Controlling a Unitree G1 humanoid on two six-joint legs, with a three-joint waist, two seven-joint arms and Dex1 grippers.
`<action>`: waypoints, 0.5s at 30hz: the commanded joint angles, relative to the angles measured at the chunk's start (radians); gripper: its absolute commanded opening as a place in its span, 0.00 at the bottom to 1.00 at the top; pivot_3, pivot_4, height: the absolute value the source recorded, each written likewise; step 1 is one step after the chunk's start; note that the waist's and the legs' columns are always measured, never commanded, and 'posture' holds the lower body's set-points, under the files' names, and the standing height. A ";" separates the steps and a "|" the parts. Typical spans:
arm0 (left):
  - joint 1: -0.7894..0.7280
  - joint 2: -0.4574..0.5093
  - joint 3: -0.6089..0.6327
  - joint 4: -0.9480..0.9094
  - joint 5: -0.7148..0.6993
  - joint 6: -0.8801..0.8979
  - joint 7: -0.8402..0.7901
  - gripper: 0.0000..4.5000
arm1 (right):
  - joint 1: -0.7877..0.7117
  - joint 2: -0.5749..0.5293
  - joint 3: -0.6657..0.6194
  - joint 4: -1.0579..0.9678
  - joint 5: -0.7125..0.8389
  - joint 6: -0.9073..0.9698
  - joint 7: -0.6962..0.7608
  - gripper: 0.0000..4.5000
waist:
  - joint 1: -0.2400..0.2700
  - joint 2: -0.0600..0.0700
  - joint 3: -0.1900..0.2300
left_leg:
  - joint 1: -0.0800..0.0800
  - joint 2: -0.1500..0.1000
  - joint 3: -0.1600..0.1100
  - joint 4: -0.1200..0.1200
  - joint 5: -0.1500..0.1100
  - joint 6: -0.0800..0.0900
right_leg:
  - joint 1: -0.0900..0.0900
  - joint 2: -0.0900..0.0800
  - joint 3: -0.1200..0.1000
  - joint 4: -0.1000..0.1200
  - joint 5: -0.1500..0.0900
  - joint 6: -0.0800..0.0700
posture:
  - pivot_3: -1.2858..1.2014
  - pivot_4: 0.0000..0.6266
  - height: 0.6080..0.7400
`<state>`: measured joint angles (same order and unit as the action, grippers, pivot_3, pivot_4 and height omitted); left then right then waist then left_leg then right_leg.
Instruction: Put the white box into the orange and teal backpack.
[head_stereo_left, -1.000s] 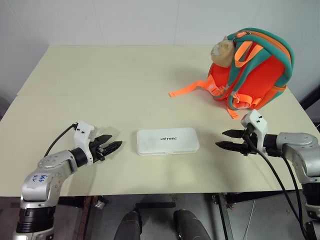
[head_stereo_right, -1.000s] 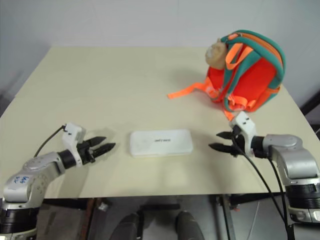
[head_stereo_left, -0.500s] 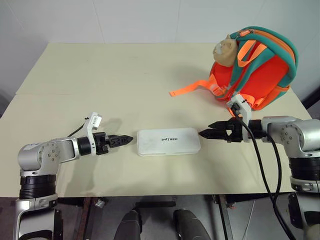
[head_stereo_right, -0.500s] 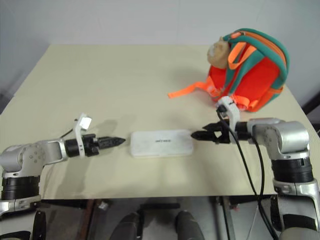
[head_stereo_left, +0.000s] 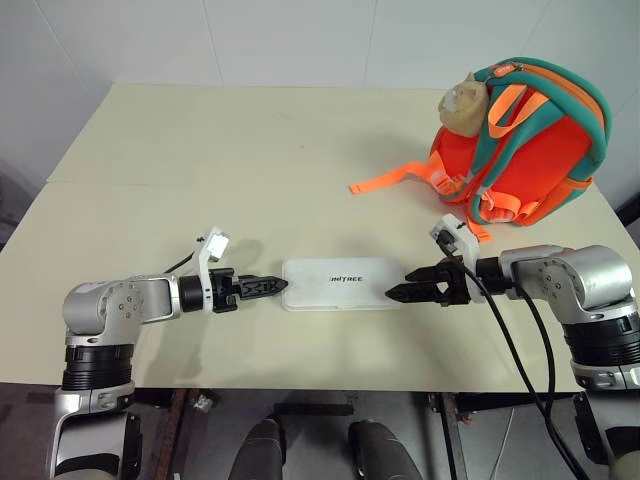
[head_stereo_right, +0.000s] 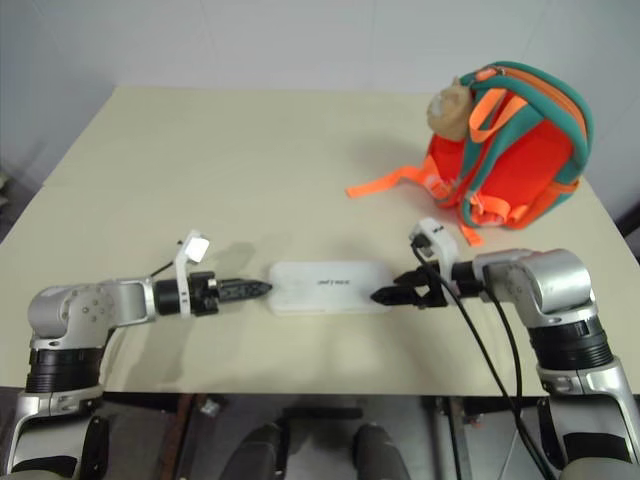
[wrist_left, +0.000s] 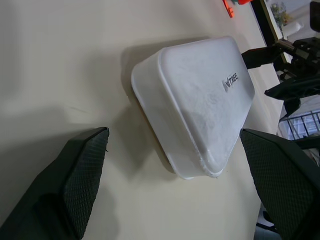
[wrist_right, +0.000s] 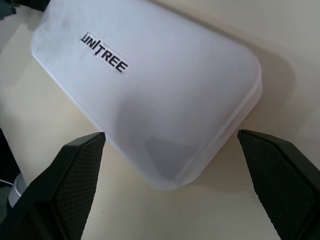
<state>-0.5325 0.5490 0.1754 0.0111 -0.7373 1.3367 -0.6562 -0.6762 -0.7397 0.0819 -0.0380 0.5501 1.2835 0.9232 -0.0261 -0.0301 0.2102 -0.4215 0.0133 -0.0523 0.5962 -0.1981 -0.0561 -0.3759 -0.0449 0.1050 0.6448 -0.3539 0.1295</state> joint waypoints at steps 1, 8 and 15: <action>0.007 -0.031 -0.074 0.026 -0.001 0.045 -0.004 0.99 | 0.006 -0.018 0.007 -0.026 0.009 -0.020 0.008 1.00 | 0.000 0.000 0.000 | 0.000 0.000 0.000 0.000 0.000 0.000 | 0.000 0.000 0.000 0.000 0.000 0.000 | 0.52 0.24 1.00; -0.025 -0.061 -0.087 0.062 -0.009 0.069 -0.016 0.99 | 0.009 -0.005 0.005 -0.024 0.015 -0.038 0.004 1.00 | 0.000 0.000 0.000 | 0.000 0.000 -0.001 0.001 0.000 0.000 | 0.001 0.000 0.000 0.000 0.000 0.000 | 0.52 0.24 1.00; -0.102 -0.085 -0.080 0.166 -0.037 0.123 -0.078 0.99 | 0.033 -0.014 0.021 -0.018 0.010 -0.088 0.029 1.00 | -0.001 0.000 0.000 | 0.000 0.000 -0.001 0.001 0.000 0.000 | 0.001 0.000 -0.001 0.000 0.000 0.001 | 0.52 0.24 1.00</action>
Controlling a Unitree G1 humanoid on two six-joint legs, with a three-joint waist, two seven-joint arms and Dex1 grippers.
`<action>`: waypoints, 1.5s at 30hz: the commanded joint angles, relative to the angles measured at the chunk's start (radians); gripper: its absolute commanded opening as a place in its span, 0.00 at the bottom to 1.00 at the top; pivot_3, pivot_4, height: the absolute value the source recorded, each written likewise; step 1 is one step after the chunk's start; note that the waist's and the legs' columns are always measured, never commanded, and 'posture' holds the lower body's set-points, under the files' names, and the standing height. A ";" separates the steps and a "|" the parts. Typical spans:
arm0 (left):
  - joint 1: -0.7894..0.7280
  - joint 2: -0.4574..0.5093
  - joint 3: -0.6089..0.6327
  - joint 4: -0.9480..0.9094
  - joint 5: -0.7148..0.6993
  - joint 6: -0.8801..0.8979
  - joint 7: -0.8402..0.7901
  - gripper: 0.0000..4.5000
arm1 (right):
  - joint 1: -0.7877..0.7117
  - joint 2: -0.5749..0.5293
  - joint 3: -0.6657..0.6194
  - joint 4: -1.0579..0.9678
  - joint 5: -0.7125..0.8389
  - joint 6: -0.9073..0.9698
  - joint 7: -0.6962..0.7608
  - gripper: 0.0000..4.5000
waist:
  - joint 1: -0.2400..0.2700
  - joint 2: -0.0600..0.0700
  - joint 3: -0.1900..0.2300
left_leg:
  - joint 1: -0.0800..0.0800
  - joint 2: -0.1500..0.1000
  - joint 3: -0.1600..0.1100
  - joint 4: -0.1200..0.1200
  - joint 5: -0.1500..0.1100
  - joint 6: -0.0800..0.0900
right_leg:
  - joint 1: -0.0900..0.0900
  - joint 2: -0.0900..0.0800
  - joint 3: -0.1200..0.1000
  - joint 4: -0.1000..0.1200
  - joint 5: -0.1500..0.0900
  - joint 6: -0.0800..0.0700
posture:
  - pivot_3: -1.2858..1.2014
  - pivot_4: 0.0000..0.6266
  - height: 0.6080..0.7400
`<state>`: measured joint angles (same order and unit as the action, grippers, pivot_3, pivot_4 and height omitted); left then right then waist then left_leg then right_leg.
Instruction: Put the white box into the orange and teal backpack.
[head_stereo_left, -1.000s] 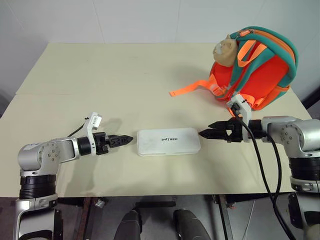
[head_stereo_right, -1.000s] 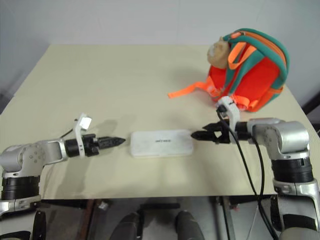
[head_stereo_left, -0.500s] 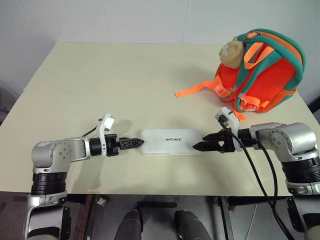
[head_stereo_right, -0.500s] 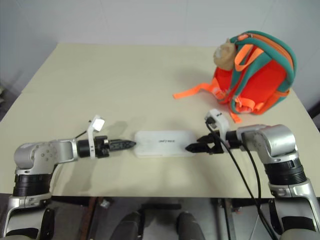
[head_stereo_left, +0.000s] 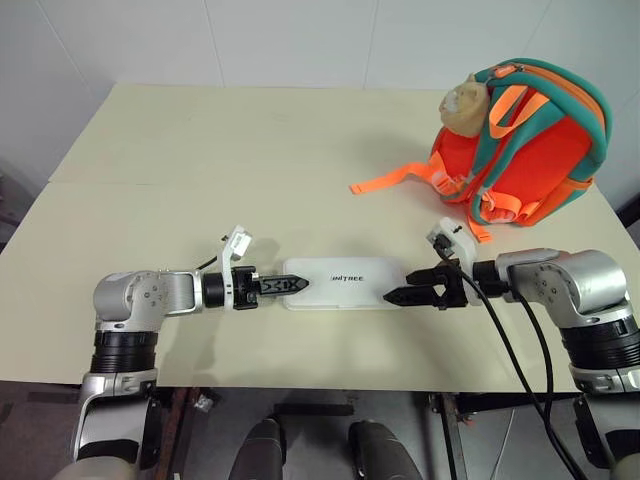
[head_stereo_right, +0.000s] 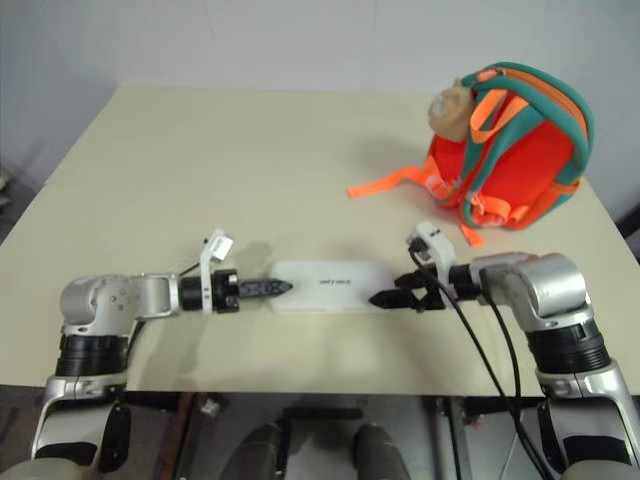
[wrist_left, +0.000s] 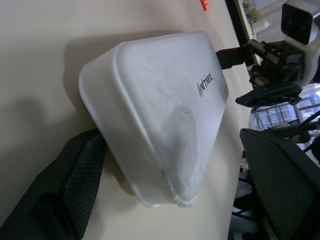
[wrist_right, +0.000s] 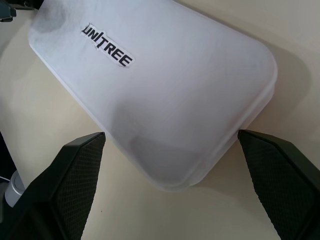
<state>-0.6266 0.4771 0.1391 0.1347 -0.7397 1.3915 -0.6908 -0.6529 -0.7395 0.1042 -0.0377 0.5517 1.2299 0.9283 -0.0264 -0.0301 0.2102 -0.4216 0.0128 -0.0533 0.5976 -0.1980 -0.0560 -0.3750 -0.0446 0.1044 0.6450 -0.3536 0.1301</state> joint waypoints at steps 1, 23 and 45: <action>-0.020 -0.010 -0.042 0.049 -0.050 0.090 -0.062 0.99 | 0.013 -0.018 0.000 -0.015 0.005 -0.044 0.027 1.00 | -0.001 0.000 0.000 | 0.000 0.000 0.000 0.000 0.000 0.000 | 0.000 0.000 0.000 0.000 0.000 0.000 | 0.52 0.24 1.00; -0.059 0.005 -0.012 0.070 -0.101 0.168 -0.138 0.29 | 0.071 -0.052 -0.046 0.017 -0.013 -0.177 0.044 1.00 | -0.005 0.000 0.000 | 0.000 0.001 0.000 -0.001 0.000 -0.001 | -0.001 0.001 0.000 0.001 0.000 0.000 | 0.52 0.24 1.00; 0.208 0.025 0.249 -0.139 -0.117 0.069 0.022 0.29 | -0.359 -0.026 -0.283 0.758 -0.319 -0.829 -0.350 1.00 | -0.022 0.000 0.000 | 0.000 0.001 0.004 -0.002 0.000 -0.001 | -0.002 0.001 0.003 0.000 0.000 0.000 | 0.52 0.24 1.00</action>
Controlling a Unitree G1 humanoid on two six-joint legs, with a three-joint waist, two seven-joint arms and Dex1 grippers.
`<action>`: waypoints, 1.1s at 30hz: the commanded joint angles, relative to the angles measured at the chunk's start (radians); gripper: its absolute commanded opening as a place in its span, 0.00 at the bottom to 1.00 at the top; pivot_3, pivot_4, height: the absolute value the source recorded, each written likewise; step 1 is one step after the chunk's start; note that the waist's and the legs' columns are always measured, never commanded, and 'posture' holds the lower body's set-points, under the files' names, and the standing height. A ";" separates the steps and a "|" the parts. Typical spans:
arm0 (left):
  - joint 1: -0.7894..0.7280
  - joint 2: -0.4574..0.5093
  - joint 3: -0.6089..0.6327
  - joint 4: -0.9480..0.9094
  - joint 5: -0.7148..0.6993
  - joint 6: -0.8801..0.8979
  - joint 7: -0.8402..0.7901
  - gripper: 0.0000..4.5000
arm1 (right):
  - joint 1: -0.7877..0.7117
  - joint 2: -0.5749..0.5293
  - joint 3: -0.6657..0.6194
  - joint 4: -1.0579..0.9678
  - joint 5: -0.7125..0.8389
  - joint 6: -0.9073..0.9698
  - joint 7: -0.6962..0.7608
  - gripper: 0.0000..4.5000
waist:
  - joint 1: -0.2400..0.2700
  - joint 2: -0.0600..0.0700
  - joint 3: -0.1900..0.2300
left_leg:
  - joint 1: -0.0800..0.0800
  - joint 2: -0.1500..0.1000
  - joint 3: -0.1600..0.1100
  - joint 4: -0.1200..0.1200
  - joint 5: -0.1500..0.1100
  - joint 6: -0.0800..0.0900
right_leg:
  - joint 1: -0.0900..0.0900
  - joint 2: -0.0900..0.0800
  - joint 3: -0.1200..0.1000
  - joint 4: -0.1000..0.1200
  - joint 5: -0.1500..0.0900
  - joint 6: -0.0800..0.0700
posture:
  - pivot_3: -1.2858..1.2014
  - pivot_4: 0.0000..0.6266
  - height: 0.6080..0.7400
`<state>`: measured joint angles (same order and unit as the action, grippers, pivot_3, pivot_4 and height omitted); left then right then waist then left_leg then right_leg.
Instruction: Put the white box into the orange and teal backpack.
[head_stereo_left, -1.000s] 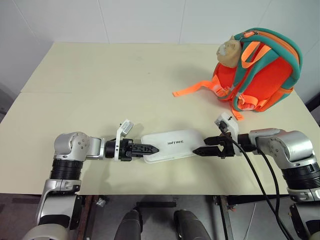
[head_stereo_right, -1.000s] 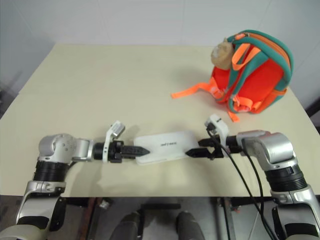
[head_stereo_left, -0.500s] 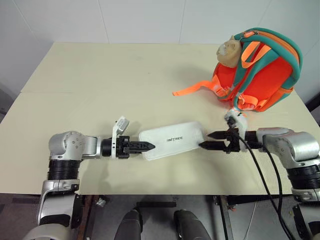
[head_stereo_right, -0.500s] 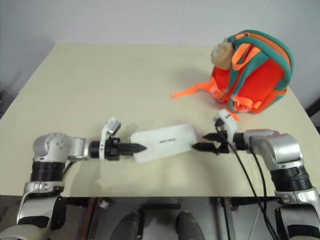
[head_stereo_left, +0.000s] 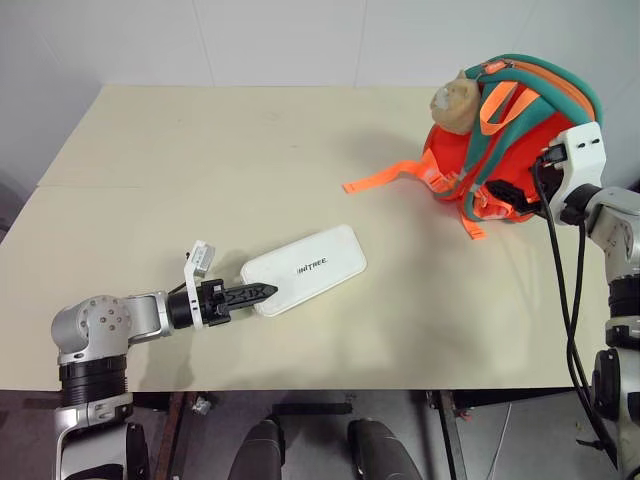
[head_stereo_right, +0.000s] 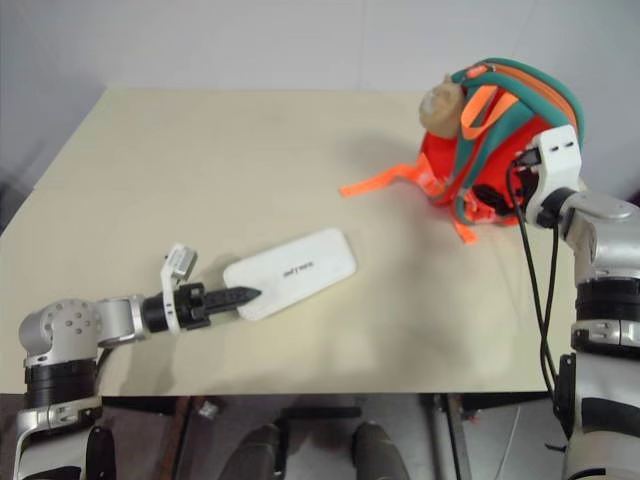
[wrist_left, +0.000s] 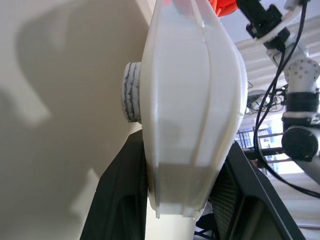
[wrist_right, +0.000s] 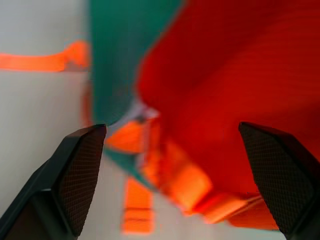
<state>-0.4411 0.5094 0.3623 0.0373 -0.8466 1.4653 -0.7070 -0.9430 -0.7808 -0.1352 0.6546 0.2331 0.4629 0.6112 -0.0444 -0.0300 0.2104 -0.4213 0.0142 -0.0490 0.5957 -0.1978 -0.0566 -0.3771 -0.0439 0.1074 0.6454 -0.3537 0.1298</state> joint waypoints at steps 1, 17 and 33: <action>0.025 -0.014 0.033 -0.043 -0.014 -0.006 0.046 0.29 | -0.087 0.030 -0.043 0.093 0.001 -0.070 -0.029 1.00 | -0.007 0.000 0.000 | 0.000 0.000 0.000 0.000 0.000 0.000 | 0.000 0.000 0.000 0.000 0.000 0.000 | 0.52 0.24 1.00; 0.114 -0.005 0.087 -0.110 -0.061 -0.032 0.097 0.29 | -0.132 0.041 -0.032 0.082 0.059 0.118 0.219 1.00 | -0.015 0.000 0.000 | 0.000 0.000 0.000 0.000 0.000 0.000 | 0.000 0.001 0.000 0.000 0.000 0.001 | 0.52 0.24 1.00; 0.137 0.014 0.037 -0.104 -0.070 -0.081 0.104 0.29 | -0.153 0.129 -0.047 0.061 0.071 0.124 0.191 1.00 | -0.015 0.000 0.000 | 0.001 0.000 0.001 0.001 0.000 0.000 | 0.000 0.001 0.001 0.002 0.001 0.001 | 0.52 0.24 1.00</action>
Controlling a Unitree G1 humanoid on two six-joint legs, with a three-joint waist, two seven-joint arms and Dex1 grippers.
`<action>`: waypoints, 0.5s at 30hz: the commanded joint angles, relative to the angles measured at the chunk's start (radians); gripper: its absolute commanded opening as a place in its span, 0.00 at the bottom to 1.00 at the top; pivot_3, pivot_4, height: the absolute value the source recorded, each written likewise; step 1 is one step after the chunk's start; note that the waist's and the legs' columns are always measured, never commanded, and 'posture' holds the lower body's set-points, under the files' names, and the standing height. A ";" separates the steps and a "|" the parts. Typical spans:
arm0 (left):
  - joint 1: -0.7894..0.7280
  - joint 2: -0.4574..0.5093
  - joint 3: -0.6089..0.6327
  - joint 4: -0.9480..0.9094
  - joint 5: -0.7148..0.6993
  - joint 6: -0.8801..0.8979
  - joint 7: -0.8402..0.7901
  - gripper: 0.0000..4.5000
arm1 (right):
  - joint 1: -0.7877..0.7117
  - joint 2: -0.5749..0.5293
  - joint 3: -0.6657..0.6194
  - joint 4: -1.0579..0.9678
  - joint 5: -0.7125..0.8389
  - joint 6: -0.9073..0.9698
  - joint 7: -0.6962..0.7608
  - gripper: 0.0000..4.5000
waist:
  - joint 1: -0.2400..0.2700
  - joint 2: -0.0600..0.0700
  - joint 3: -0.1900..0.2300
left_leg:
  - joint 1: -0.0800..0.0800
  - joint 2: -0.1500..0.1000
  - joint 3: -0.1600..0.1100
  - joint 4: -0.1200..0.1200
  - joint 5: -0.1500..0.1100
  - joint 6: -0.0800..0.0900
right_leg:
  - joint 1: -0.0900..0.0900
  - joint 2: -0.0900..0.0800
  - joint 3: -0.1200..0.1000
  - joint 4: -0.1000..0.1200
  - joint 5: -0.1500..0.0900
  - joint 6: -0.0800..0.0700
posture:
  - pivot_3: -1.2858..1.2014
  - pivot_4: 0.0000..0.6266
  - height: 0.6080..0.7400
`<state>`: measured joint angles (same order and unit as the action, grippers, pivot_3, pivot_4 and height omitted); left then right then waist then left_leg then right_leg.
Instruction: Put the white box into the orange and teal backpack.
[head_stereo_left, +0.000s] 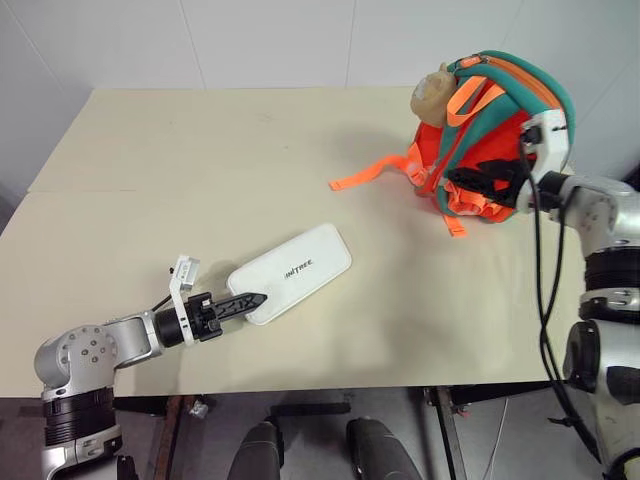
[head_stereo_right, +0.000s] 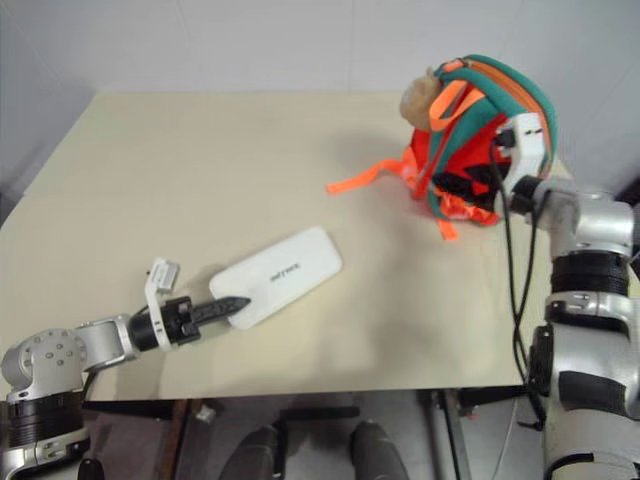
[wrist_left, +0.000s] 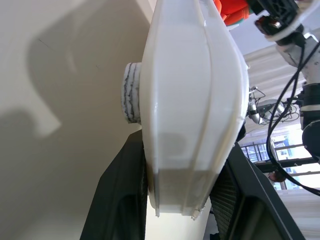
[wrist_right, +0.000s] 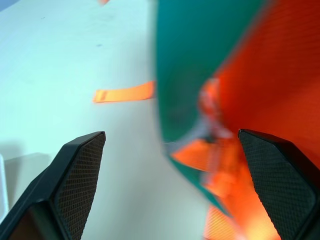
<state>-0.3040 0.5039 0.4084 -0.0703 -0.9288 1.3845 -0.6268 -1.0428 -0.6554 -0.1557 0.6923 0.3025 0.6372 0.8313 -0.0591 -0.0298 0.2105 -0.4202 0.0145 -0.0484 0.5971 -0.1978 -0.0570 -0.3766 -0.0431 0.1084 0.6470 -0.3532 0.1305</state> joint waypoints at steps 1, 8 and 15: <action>-0.004 0.022 -0.011 0.007 0.012 -0.003 0.023 0.29 | -0.075 0.022 -0.029 0.059 -0.002 -0.076 -0.042 1.00 | 0.000 0.000 0.000 | 0.000 0.000 0.000 0.000 0.000 0.000 | 0.000 0.000 0.000 0.000 0.000 0.000 | 0.52 0.24 1.00; -0.022 0.018 -0.020 0.019 0.007 -0.015 0.031 0.29 | -0.175 0.113 -0.007 0.312 -0.087 -0.341 -0.166 1.00 | -0.001 0.000 0.000 | 0.000 0.000 0.000 0.000 0.000 0.000 | 0.000 0.000 0.000 -0.001 0.000 0.000 | 0.52 0.24 1.00; -0.036 0.008 -0.027 0.029 0.005 -0.030 0.039 0.29 | -0.180 0.186 -0.042 0.420 -0.083 -0.504 -0.188 0.74 | -0.003 0.000 0.000 | 0.000 0.000 0.000 0.000 0.000 0.000 | 0.000 0.000 0.000 0.000 0.000 0.000 | 0.52 0.24 1.00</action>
<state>-0.3384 0.5109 0.3811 -0.0466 -0.9334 1.3654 -0.6124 -1.2058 -0.4657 -0.1730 1.1267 0.2067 0.1690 0.6237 -0.0618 -0.0297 0.2105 -0.4206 0.0145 -0.0484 0.5967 -0.1977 -0.0572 -0.3767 -0.0432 0.1082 0.6469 -0.3531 0.1307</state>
